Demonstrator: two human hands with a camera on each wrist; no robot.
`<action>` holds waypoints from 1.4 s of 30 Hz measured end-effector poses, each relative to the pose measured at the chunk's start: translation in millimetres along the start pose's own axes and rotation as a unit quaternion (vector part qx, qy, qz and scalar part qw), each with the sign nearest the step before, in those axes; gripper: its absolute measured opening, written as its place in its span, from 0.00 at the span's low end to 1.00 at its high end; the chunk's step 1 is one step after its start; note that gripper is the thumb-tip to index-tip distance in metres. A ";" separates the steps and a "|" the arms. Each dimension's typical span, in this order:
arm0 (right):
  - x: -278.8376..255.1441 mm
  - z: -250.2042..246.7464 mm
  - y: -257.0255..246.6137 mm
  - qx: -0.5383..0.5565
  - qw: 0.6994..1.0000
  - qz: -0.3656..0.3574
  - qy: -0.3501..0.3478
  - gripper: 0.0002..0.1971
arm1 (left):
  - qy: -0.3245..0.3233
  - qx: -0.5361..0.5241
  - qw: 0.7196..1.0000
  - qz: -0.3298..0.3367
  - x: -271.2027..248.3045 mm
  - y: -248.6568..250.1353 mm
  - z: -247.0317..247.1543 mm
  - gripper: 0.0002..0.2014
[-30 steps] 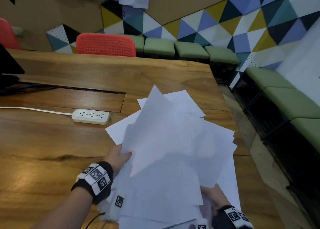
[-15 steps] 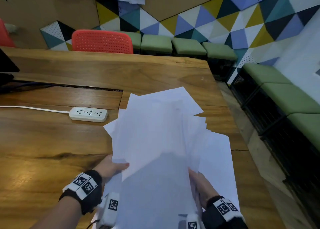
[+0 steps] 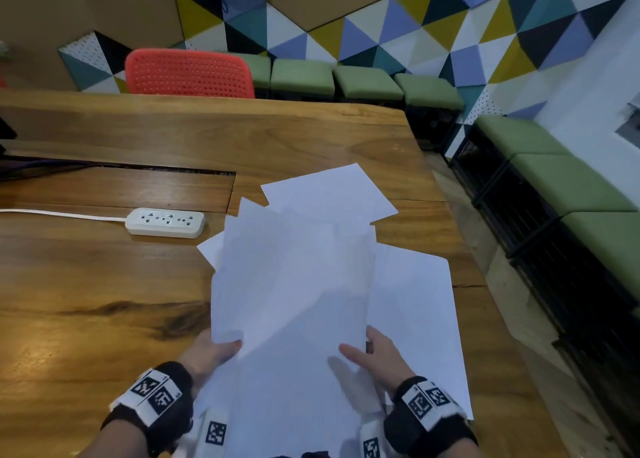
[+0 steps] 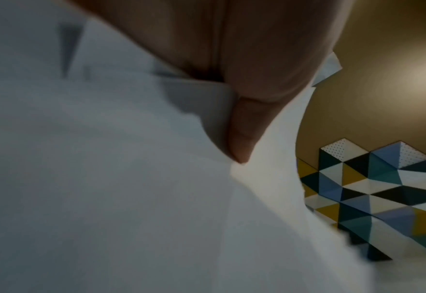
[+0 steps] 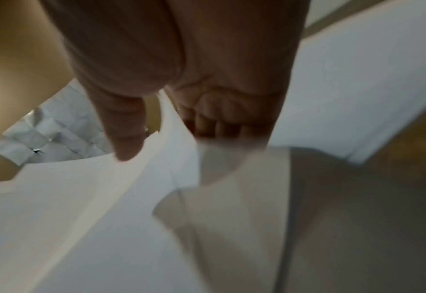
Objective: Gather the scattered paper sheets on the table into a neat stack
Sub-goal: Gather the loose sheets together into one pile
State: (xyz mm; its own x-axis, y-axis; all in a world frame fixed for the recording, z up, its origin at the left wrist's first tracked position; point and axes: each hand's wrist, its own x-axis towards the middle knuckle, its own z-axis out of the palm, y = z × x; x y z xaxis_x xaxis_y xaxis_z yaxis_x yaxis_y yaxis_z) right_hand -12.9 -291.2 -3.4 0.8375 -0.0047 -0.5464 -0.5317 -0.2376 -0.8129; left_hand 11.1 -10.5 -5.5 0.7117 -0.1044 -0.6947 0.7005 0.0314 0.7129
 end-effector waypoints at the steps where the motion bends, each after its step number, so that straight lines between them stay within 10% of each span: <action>1: 1.0 -7.1 -3.9 -0.030 0.998 -0.004 0.050 0.19 | 0.013 -0.003 1.000 0.009 2.1 -1.6 -5.0 0.16; 7: 3.9 -73.8 -4.3 -0.144 0.913 0.138 0.355 0.41 | 0.078 -0.049 0.994 0.054 -1.5 -3.7 -38.3 0.06; 12: 0.6 -81.3 6.2 -0.214 0.900 0.191 0.329 0.58 | 0.102 -0.087 0.991 0.024 -0.6 -11.0 -50.5 0.10; 25: 18.7 -55.6 -7.9 -0.083 0.944 0.100 0.303 0.44 | 0.097 -0.072 0.993 0.001 1.6 -12.6 -50.8 0.06; 32: 44.5 -49.2 -30.1 -0.197 0.953 0.088 0.213 0.31 | 0.092 -0.090 0.992 0.010 2.5 -15.9 -52.3 0.07; 38: 62.4 -29.8 -54.3 -0.310 0.893 0.068 0.320 0.29 | 0.094 -0.133 0.987 0.005 7.5 -21.3 -59.7 0.10; 42: 91.5 -9.6 -78.9 -0.330 0.911 0.105 0.225 0.30 | 0.095 -0.150 0.984 -0.003 11.8 -22.1 -63.1 0.13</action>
State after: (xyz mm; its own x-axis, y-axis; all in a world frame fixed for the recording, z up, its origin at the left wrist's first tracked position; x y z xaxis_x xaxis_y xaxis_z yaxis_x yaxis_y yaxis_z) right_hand 106.9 -282.2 12.7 0.7714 -0.4805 -0.4171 -0.6196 -0.7163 -0.3208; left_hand 7.2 50.3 -35.5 0.6846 0.0817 -0.7244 0.6683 0.3267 0.6684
